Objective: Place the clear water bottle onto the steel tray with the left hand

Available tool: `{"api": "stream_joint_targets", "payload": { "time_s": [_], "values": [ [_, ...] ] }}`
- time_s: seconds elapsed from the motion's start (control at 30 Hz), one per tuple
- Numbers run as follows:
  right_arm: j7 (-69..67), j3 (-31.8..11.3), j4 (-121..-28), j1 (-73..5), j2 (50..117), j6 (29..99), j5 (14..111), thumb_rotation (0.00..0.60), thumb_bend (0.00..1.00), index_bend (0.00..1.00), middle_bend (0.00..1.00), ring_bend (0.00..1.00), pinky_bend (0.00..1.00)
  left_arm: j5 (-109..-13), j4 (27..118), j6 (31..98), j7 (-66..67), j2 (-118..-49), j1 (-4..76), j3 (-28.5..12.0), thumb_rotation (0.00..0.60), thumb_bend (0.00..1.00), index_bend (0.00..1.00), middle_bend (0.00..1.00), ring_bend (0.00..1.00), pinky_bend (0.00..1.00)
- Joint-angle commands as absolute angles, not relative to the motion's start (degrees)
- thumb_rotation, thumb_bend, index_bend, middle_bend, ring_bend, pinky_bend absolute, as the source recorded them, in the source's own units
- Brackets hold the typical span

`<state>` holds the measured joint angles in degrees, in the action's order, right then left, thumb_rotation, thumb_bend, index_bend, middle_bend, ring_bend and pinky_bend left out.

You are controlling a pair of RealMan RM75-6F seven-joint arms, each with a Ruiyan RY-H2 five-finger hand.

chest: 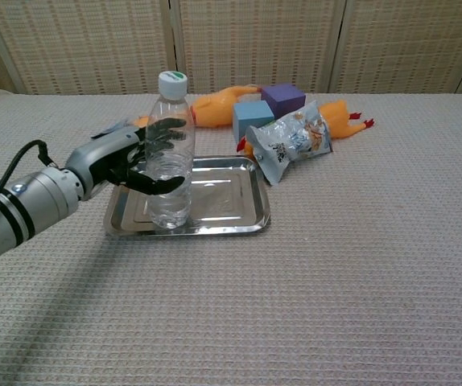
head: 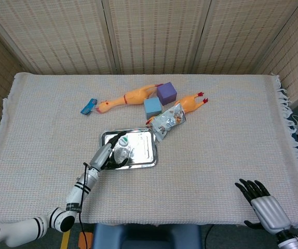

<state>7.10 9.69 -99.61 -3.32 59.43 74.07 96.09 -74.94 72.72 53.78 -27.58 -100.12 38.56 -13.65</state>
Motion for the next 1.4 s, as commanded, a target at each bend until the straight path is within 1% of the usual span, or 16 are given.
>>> {"api": "stream_joint_targets", "payload": {
  "time_s": [0.03, 0.17, 0.43, 0.67, 0.9, 1.17, 1.4],
  "values": [
    [7.15, 9.69, -99.63, -3.31, 59.46, 74.10, 96.10, 0.600, 0.01, 0.00, 0.00, 0.00, 0.00, -74.82, 73.16, 53.72, -27.71, -99.54, 38.36, -13.45, 0.600, 0.39, 0.00, 0.00, 0.00, 0.01],
    [7.29, 9.74, -99.68, -3.28, 59.53, 74.18, 96.14, 0.600, 0.01, 0.00, 0.00, 0.00, 0.00, -74.61, 73.51, 52.89, -26.74, -98.56, 38.37, -12.78, 0.600, 0.33, 0.00, 0.00, 0.00, 0.00],
    [7.39, 9.84, -99.71, -3.06, 59.49, 74.73, 96.44, 0.600, 0.01, 0.00, 0.00, 0.00, 0.00, -74.96, 75.19, 50.65, -26.31, -96.42, 39.06, -11.84, 0.600, 0.29, 0.00, 0.00, 0.00, 0.00],
    [7.30, 9.97, -99.69, -3.04, 59.37, 74.84, 96.65, 0.600, 0.01, 0.00, 0.00, 0.00, 0.00, -75.18, 76.46, 50.44, -24.50, -94.79, 39.42, -11.48, 0.600, 0.29, 0.00, 0.00, 0.00, 0.00],
    [7.05, 10.19, -99.76, -2.92, 59.16, 75.21, 97.15, 0.600, 0.01, 0.00, 0.00, 0.00, 0.00, -74.27, 74.59, 51.31, -20.66, -94.53, 39.23, -11.17, 0.600, 0.29, 0.00, 0.00, 0.00, 0.00],
    [7.27, 10.26, -99.59, -3.03, 59.21, 74.93, 97.20, 0.600, 0.01, 0.00, 0.00, 0.00, 0.00, -73.69, 75.07, 50.42, -21.96, -92.15, 38.20, -10.34, 0.600, 0.29, 0.00, 0.00, 0.00, 0.00],
    [7.97, 10.31, -99.60, -3.01, 59.42, 74.71, 97.13, 0.600, 0.01, 0.00, 0.00, 0.00, 0.00, -74.79, 76.00, 51.39, -22.62, -89.72, 37.00, -9.33, 0.600, 0.29, 0.00, 0.00, 0.00, 0.00]
  ]
}}
